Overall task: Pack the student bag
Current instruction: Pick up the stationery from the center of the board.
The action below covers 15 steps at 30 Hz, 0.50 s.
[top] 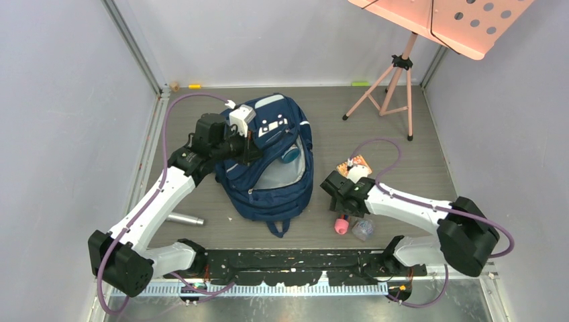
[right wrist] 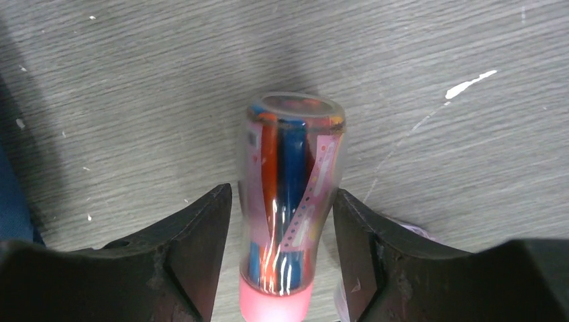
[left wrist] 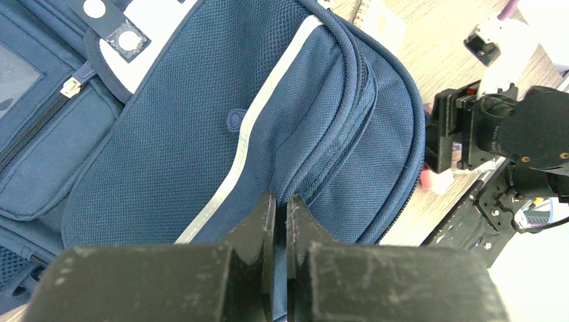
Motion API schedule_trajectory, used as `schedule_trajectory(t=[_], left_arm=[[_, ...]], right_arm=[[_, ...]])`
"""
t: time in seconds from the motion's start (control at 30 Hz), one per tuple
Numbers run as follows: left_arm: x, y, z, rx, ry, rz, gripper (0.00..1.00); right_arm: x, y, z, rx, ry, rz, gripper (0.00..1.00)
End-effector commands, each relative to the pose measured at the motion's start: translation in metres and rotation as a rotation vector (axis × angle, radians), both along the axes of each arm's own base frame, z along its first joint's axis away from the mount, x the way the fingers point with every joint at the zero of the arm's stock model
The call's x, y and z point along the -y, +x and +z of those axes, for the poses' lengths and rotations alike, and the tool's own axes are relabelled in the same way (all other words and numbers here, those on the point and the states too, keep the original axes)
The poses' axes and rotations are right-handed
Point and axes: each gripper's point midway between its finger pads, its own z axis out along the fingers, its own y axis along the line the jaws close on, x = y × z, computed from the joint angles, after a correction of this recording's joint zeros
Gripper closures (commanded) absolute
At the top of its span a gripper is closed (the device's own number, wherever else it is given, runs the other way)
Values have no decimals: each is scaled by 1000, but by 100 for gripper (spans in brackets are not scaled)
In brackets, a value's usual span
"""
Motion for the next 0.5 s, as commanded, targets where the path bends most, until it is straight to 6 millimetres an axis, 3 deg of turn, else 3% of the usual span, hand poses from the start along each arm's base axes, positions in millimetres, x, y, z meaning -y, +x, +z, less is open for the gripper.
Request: schedule_trajectory(t=[0.0,0.13,0.23,0.47], left_arm=[[-4,8,30,86,-21,33,100],[-4,8,30,84,-20,31,100],[-4,9,29,85,-17,31,100],[-3,9,29,84,-17,30,100]], right_arm=[[-18,20,-2,42,24,21,40],[-32,30,-9,44,29,92,49],[-39,35,-10,48,25,143,50],[-39,17,-16,16,47,169,33]])
